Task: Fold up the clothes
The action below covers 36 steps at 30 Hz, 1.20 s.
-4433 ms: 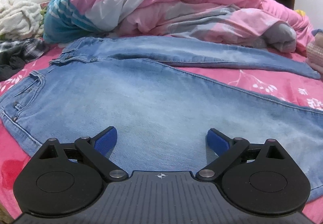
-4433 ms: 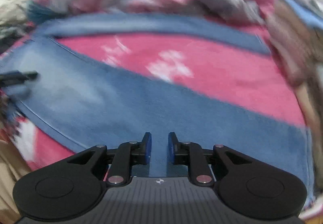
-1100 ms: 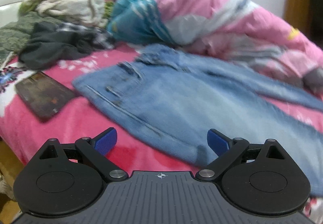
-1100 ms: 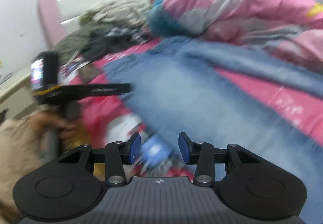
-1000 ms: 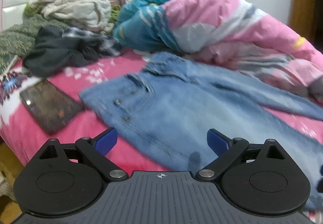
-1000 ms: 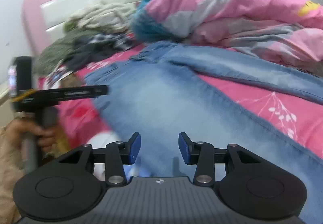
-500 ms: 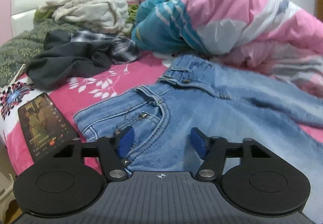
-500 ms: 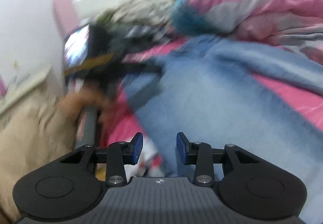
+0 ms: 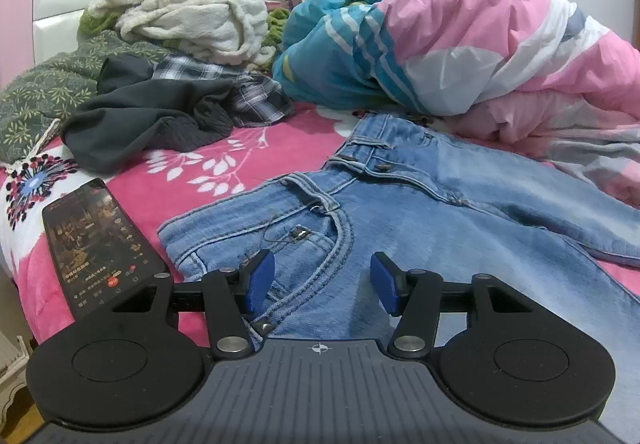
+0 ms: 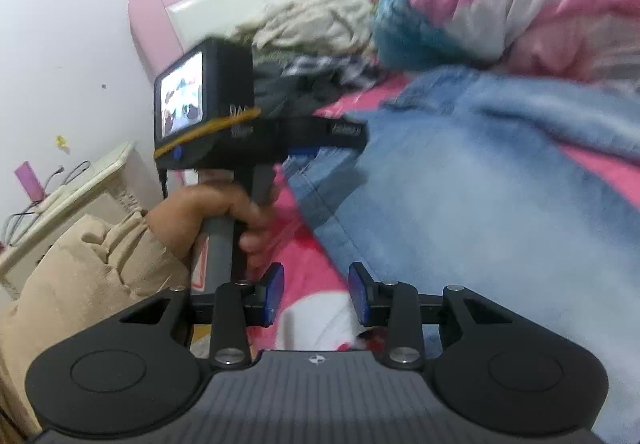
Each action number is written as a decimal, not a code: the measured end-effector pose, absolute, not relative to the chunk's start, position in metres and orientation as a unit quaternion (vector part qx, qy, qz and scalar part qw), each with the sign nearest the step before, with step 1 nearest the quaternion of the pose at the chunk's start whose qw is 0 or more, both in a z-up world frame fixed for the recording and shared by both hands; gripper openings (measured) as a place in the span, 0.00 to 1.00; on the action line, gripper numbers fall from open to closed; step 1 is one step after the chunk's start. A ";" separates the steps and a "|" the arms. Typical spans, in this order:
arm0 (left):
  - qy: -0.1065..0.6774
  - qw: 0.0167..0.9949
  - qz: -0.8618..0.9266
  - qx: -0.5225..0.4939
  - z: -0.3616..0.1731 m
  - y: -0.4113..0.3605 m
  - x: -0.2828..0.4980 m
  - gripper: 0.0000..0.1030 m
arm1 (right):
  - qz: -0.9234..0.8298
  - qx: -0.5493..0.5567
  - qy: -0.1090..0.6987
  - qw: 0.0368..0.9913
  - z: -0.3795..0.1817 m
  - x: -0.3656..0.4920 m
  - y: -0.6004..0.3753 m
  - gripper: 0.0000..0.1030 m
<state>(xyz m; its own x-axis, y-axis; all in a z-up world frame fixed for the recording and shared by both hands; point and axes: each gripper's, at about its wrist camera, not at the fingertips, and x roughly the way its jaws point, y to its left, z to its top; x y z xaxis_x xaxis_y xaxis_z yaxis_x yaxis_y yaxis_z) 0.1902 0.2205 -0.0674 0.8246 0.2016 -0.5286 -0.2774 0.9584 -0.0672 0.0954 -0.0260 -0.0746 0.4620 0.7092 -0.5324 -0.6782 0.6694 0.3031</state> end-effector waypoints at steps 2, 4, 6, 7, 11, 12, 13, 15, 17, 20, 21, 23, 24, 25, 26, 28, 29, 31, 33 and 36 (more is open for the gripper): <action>0.268 0.952 0.128 -0.072 -0.068 0.224 0.189 0.53 | 0.387 0.013 0.331 0.860 -0.078 0.096 -0.029 0.37; 0.269 0.951 0.131 -0.076 -0.068 0.227 0.189 0.53 | 0.373 0.005 0.353 0.858 -0.085 0.097 -0.031 0.38; 0.268 0.951 0.134 -0.078 -0.068 0.229 0.188 0.53 | 0.388 -0.005 0.352 0.852 -0.089 0.080 -0.029 0.38; 0.269 0.950 0.136 -0.079 -0.068 0.230 0.187 0.53 | 0.416 -0.011 0.356 0.836 -0.088 0.071 -0.027 0.38; 0.272 0.949 0.137 -0.082 -0.068 0.233 0.187 0.53 | 0.447 0.003 0.352 0.823 -0.081 0.054 -0.030 0.37; 0.271 0.949 0.137 -0.081 -0.068 0.233 0.186 0.53 | 0.431 0.014 0.355 0.830 -0.080 0.059 -0.037 0.37; 0.270 0.950 0.137 -0.080 -0.068 0.232 0.185 0.53 | 0.415 0.026 0.358 0.836 -0.079 0.064 -0.044 0.37; 0.269 0.950 0.136 -0.079 -0.068 0.232 0.184 0.53 | 0.382 0.048 0.363 0.848 -0.078 0.073 -0.057 0.37; 0.269 0.950 0.135 -0.079 -0.068 0.232 0.183 0.53 | 0.348 0.077 0.369 0.858 -0.077 0.083 -0.075 0.38; 0.267 0.951 0.136 -0.082 -0.067 0.233 0.183 0.53 | 0.308 0.123 0.379 0.864 -0.077 0.093 -0.102 0.38; 0.267 0.950 0.137 -0.082 -0.066 0.233 0.183 0.53 | 0.303 0.124 0.390 0.861 -0.081 0.093 -0.103 0.38; 0.267 0.950 0.138 -0.084 -0.066 0.233 0.183 0.53 | 0.296 0.124 0.410 0.854 -0.087 0.093 -0.104 0.38; 0.267 0.950 0.139 -0.084 -0.066 0.233 0.183 0.53 | 0.307 0.122 0.412 0.849 -0.090 0.086 -0.100 0.42; 0.267 0.950 0.139 -0.083 -0.066 0.233 0.183 0.53 | 0.321 0.114 0.406 0.848 -0.089 0.077 -0.094 0.42; 0.267 0.950 0.140 -0.083 -0.066 0.233 0.183 0.53 | 0.353 0.112 0.408 0.834 -0.087 0.070 -0.088 0.42; 0.266 0.950 0.140 -0.083 -0.065 0.233 0.182 0.53 | 0.390 0.140 0.420 0.808 -0.087 0.065 -0.081 0.42; 0.266 0.950 0.140 -0.083 -0.065 0.232 0.182 0.53 | 0.390 0.152 0.423 0.803 -0.088 0.065 -0.080 0.42; 0.266 0.950 0.141 -0.083 -0.065 0.232 0.182 0.53 | 0.389 0.176 0.431 0.795 -0.091 0.065 -0.079 0.42; 0.266 0.950 0.141 -0.084 -0.065 0.234 0.182 0.53 | 0.355 0.208 0.453 0.791 -0.103 0.071 -0.086 0.42; 0.265 0.950 0.142 -0.085 -0.064 0.234 0.182 0.53 | 0.322 0.264 0.474 0.776 -0.118 0.078 -0.099 0.38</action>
<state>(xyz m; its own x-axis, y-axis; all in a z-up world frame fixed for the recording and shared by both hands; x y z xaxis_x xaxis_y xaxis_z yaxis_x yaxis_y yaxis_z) 0.1817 0.2344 -0.0641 0.8192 0.2239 -0.5281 -0.3143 0.9453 -0.0868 0.0778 -0.0993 -0.1180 0.3442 0.7494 -0.5656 -0.2498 0.6538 0.7143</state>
